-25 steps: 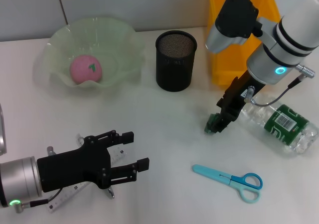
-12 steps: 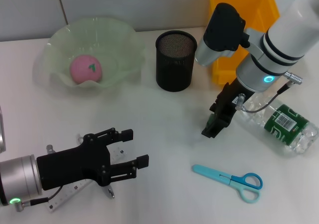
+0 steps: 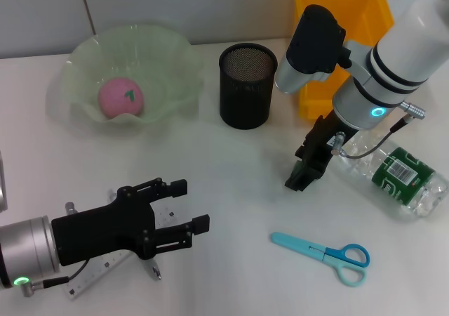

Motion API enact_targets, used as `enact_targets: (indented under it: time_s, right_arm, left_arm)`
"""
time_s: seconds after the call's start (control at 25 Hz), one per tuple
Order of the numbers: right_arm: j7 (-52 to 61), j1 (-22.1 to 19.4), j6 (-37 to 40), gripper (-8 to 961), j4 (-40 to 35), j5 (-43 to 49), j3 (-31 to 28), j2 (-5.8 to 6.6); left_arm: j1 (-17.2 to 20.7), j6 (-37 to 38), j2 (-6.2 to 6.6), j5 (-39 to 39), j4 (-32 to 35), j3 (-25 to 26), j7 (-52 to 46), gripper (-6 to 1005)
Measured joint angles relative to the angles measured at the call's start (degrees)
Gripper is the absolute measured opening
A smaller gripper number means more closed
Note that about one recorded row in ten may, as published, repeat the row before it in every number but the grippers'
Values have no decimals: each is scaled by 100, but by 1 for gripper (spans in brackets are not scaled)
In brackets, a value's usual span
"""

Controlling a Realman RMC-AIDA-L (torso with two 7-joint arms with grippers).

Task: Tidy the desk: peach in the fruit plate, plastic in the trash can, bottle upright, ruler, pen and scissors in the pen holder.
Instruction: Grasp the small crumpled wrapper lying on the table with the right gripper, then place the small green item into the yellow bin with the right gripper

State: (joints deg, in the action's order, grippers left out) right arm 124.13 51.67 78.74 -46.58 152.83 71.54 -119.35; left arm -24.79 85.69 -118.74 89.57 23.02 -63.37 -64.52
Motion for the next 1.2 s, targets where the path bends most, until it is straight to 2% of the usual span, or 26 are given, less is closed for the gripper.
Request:
enact_targets:
  time_s: [0.2, 0.4, 0.96, 1.16, 1.2]
  right_arm:
    - [13, -19, -32, 708, 2, 18, 0, 0]
    - [16, -26, -34, 496, 18, 22, 0, 0]
    - [38, -31, -36, 494, 0, 37, 1, 0]
    - [50, -38, 42, 306, -59, 36, -44, 2]
    - [73, -49, 85, 298, -114, 29, -59, 5]
  left_arm:
    - [0, 0, 0, -19, 0, 0, 0, 802]
    - [-6, 0, 0, -23, 0, 0, 0, 802]
    - [-8, 0, 0, -90, 0, 0, 1, 803]
    - [-8, 0, 0, -98, 0, 0, 1, 803]
    - [-8, 0, 0, -98, 0, 0, 1, 803]
